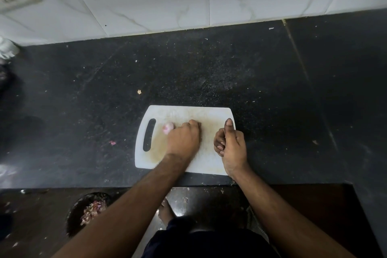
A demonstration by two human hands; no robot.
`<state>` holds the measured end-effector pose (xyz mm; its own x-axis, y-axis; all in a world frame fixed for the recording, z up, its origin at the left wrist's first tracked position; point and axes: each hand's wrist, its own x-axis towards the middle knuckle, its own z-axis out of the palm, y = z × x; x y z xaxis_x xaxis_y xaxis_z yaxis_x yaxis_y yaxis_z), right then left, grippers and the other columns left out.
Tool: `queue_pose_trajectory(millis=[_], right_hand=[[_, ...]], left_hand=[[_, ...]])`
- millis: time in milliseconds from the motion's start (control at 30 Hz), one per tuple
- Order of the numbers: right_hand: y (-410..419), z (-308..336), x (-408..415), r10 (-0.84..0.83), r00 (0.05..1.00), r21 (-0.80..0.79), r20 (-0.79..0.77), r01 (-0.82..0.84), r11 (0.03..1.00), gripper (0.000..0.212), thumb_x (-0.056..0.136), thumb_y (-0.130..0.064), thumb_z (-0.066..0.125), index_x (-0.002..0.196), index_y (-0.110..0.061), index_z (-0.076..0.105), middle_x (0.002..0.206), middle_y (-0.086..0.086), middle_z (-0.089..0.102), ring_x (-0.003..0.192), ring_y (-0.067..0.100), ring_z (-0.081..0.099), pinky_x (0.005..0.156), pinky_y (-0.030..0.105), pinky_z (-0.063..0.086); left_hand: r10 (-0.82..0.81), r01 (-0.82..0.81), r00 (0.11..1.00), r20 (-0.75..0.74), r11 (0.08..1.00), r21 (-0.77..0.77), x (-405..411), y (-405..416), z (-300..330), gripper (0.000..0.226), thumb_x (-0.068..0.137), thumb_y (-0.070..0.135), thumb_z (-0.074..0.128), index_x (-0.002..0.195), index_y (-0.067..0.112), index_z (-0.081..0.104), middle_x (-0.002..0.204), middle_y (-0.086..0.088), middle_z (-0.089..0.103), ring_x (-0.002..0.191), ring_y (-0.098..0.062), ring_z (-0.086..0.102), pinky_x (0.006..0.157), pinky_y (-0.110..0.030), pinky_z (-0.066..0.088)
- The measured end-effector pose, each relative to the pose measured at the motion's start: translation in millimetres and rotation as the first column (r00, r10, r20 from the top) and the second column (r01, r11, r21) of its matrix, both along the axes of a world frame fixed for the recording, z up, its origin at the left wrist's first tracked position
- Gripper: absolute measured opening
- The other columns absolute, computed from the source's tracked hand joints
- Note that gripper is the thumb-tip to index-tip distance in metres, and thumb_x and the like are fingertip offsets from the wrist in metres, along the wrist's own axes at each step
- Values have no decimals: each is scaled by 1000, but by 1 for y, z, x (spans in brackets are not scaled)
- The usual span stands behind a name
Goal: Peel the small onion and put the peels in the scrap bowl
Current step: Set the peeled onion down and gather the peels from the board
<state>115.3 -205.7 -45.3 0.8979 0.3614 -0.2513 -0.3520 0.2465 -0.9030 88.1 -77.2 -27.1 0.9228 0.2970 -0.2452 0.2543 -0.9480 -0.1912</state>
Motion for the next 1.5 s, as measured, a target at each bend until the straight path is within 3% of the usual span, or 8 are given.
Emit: queue_pose_trajectory(millis=[167,400,567,700,833,1067,1333,1500], right_hand=[[5,5,3,-18,1000,-102,-19,16,995,57,109,-35,40,57,-12,36,49,0,31,42,8,27,40,20,21],[21,18,5,80,955,-139,-284,-124,982,53,105,-40,51,58,-19,38,52,0,33,42,9,22,40,20,14],[62,26,-37,215,906,-106,-365,-270,957,45,104,-37,52,63,-21,46,55,-2,38,44,9,24,42,23,12],[97,27,-79,367,788,44,-493,-399,916,42,105,-36,48,67,-19,47,56,-1,42,41,6,27,36,18,17],[145,27,-128,431,650,138,-626,-451,882,39,105,-30,48,68,-17,50,59,1,49,43,7,38,35,16,25],[262,10,-226,412,517,142,-750,-482,864,33,105,-22,45,76,-14,56,73,3,54,62,13,50,59,22,37],[363,-40,-343,389,405,117,-828,-553,825,29,104,-25,49,82,-13,63,90,12,68,82,22,67,84,31,55],[428,-64,-401,390,425,52,-817,-619,784,33,105,-26,44,83,-11,64,88,9,68,88,22,67,89,30,55]], left_hand=[[206,-149,969,137,928,-340,-9,2,8,29,109,23,35,118,10,60,99,-8,73,89,-29,70,78,-40,51],[602,-100,766,225,457,-884,-91,12,20,41,107,26,49,70,10,58,60,-7,66,51,-4,55,56,-16,43],[926,-5,379,3,5,-1000,-127,14,19,44,109,27,47,77,1,64,73,-14,74,60,-19,63,56,-24,50],[975,291,103,-198,-220,-931,-158,26,18,39,107,24,50,73,8,62,83,-16,72,92,-30,72,82,-35,57],[925,477,-173,-339,-222,-850,-201,60,11,40,106,21,53,67,13,58,85,-17,69,101,-32,68,103,-47,51],[723,701,-451,-523,-75,-709,-288,143,-14,31,108,21,47,84,8,62,93,-16,72,100,-26,73,84,-31,61],[490,784,-572,-658,92,-614,-375,224,-59,32,110,19,41,124,-5,57,99,-18,74,83,-21,74,73,-29,63],[358,818,-570,-739,169,-550,-423,288,-96,41,112,25,34,134,-3,54,131,-27,65,116,-34,66,103,-42,53]])
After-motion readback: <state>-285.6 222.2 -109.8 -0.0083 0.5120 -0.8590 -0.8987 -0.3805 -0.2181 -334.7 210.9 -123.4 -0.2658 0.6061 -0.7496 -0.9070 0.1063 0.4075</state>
